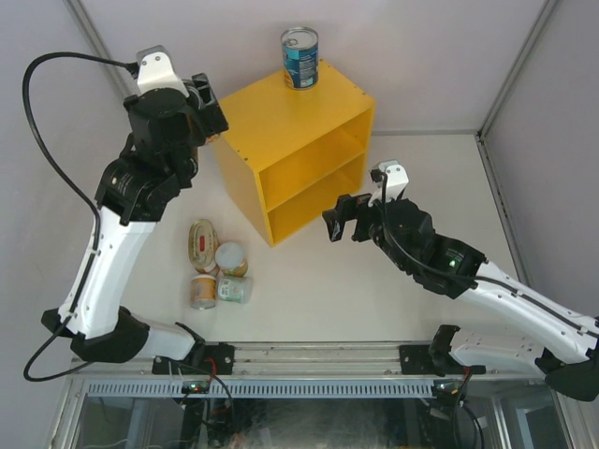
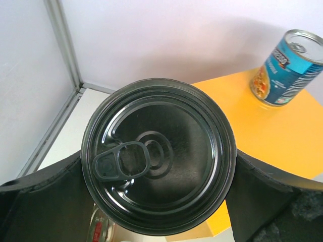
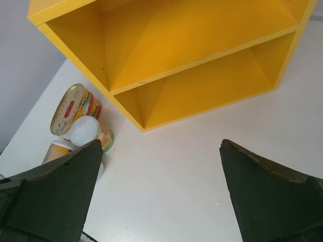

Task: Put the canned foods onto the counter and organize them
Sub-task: Place the canned food on the counter.

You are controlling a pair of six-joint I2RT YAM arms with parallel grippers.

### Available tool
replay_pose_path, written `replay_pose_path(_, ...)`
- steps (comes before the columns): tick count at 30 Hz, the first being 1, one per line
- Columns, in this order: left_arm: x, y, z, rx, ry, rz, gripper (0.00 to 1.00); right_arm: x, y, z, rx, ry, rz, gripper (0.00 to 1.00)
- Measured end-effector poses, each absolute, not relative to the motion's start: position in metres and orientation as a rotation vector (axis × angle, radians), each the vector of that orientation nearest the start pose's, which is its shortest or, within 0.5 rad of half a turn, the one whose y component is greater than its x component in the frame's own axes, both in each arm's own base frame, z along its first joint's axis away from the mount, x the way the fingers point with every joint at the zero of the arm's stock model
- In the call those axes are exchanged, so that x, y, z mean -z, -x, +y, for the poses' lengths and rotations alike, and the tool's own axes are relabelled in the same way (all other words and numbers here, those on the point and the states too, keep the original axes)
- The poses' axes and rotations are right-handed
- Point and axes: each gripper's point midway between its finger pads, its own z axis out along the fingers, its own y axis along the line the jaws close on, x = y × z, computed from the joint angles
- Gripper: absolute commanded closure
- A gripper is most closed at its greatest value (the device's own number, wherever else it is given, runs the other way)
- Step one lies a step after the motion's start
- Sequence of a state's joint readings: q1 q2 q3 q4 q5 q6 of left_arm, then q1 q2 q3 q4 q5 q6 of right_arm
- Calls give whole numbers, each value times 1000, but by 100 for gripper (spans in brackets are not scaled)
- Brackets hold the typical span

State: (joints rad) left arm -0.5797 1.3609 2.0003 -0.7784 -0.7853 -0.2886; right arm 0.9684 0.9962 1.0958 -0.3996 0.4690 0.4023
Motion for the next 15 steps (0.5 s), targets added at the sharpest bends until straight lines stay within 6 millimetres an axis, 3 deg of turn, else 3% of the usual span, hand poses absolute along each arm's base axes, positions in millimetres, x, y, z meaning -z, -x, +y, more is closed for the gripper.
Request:
replay_pose_path(6, -500, -351, -111, 50, 254, 1656, 100, -321, -243, 234, -519, 194, 1843, 0)
replay_pose_path(15, -484, -383, -166, 156, 115, 1735, 100, -328, -254, 225, -490, 164, 1828, 0)
